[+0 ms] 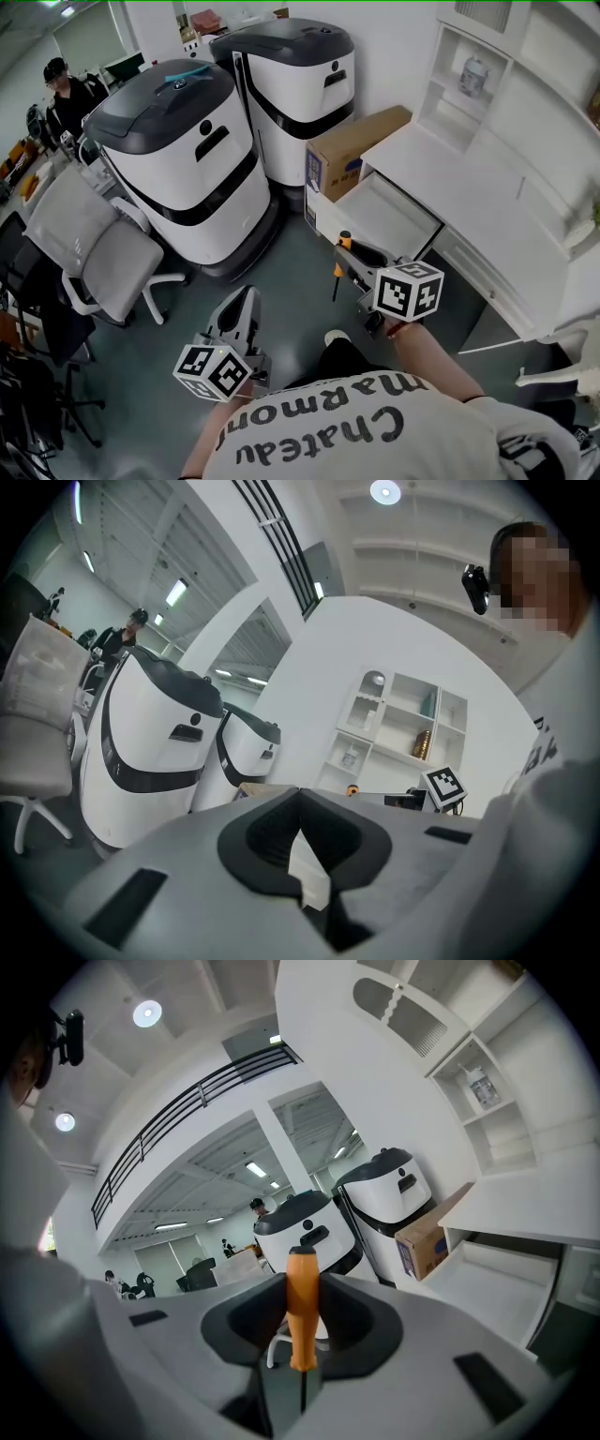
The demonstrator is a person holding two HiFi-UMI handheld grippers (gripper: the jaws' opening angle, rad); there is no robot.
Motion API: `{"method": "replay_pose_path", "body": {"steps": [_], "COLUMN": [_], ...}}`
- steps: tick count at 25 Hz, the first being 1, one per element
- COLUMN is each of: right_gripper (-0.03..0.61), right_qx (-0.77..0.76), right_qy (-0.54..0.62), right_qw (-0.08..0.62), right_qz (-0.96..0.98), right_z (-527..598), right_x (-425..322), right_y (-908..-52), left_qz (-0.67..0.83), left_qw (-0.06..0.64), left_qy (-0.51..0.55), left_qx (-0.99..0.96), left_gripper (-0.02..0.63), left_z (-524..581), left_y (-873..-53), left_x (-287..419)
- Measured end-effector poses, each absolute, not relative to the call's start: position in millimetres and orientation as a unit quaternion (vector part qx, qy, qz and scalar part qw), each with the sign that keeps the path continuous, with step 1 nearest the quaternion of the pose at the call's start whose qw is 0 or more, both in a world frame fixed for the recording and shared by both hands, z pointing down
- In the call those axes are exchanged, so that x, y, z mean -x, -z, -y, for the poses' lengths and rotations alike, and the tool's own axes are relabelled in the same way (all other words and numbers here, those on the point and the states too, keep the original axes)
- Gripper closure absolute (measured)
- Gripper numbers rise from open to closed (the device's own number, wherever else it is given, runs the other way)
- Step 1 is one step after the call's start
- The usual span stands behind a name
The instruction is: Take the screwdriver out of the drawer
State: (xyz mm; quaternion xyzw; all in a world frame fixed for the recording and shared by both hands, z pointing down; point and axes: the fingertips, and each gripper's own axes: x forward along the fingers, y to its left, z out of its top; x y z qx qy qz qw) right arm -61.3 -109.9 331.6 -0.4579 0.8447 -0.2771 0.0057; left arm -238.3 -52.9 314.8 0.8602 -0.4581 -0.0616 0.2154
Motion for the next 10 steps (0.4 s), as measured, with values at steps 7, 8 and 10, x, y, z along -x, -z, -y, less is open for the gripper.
{"method": "replay_pose_path", "body": {"steps": [7, 8, 10], "right_gripper": [0.460, 0.462, 0.460], "right_qx": [0.464, 0.465, 0.468], "right_qy": [0.276, 0.275, 0.275], "right_qw": [-0.001, -0.001, -0.002], "right_qz": [-0.842, -0.841, -0.840], "right_z": [99.6, 98.7, 96.1], "right_x": [57.7, 57.2, 56.0], "right_y": [-333.9, -333.3, -332.5], "left_qz": [0.451, 0.450, 0.448], "left_qw": [0.216, 0.215, 0.215], "left_qy": [0.063, 0.063, 0.063], "left_qx": [-0.864, -0.864, -0.866], "left_gripper": [0.591, 0.591, 0.591], "left_z": [46.7, 46.2, 44.5], "left_y": [-315.9, -314.9, -313.5], "left_x": [235.4, 235.2, 234.7]}}
